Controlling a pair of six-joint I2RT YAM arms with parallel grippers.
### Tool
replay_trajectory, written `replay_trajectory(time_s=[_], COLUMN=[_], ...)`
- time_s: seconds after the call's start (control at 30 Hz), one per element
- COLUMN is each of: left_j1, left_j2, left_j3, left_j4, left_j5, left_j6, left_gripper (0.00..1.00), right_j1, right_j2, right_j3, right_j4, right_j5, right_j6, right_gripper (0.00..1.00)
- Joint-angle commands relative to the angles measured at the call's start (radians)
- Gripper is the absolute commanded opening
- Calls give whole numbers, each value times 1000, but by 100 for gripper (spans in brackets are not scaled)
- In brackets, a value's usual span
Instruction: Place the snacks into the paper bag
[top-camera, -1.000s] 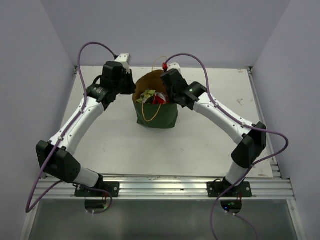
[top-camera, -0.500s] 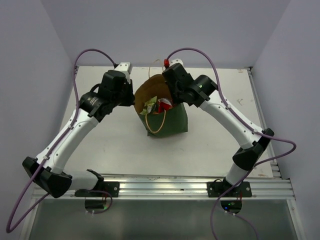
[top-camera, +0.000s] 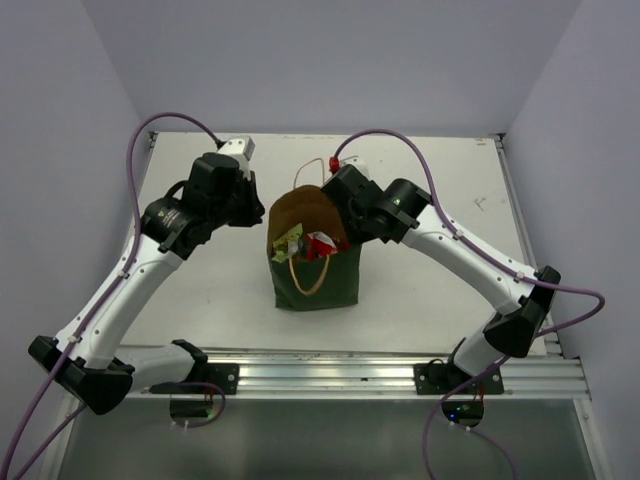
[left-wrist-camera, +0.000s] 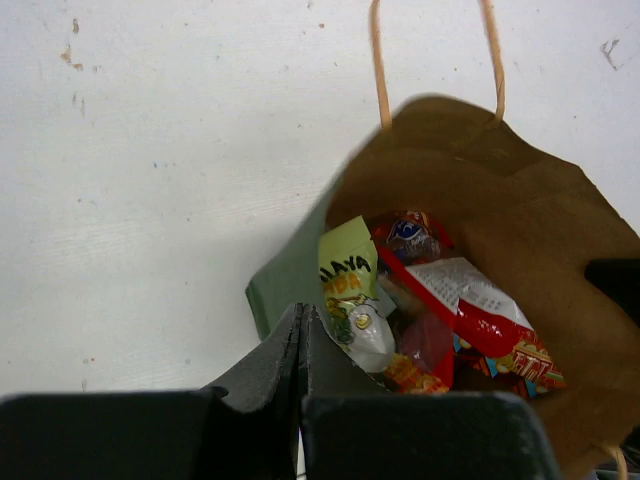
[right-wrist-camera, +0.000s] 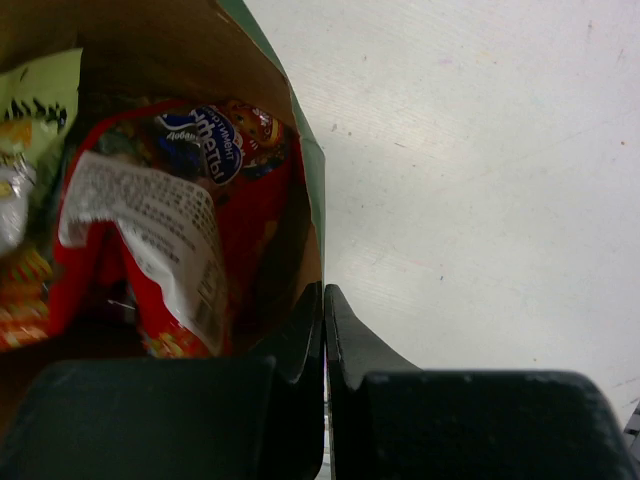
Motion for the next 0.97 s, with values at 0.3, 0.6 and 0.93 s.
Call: replay_trajectory(time_s=[0.3, 0.6, 0.93], left_j1=[0, 0, 6], left_j2=[-38, 115, 149], left_j3=[25, 456, 541], left_j4=[69, 127, 156], left_j5=[4, -277, -343], left_j6=[11, 203, 248], left_gripper=[33, 67, 82], right_j1=[23, 33, 31], right_j2=[-77, -49, -134], right_j3=[11, 340, 332], right_j4=[14, -12, -3], right_j5=[57, 184, 528], right_j6=[30, -70, -153], right_gripper=[39, 59, 63])
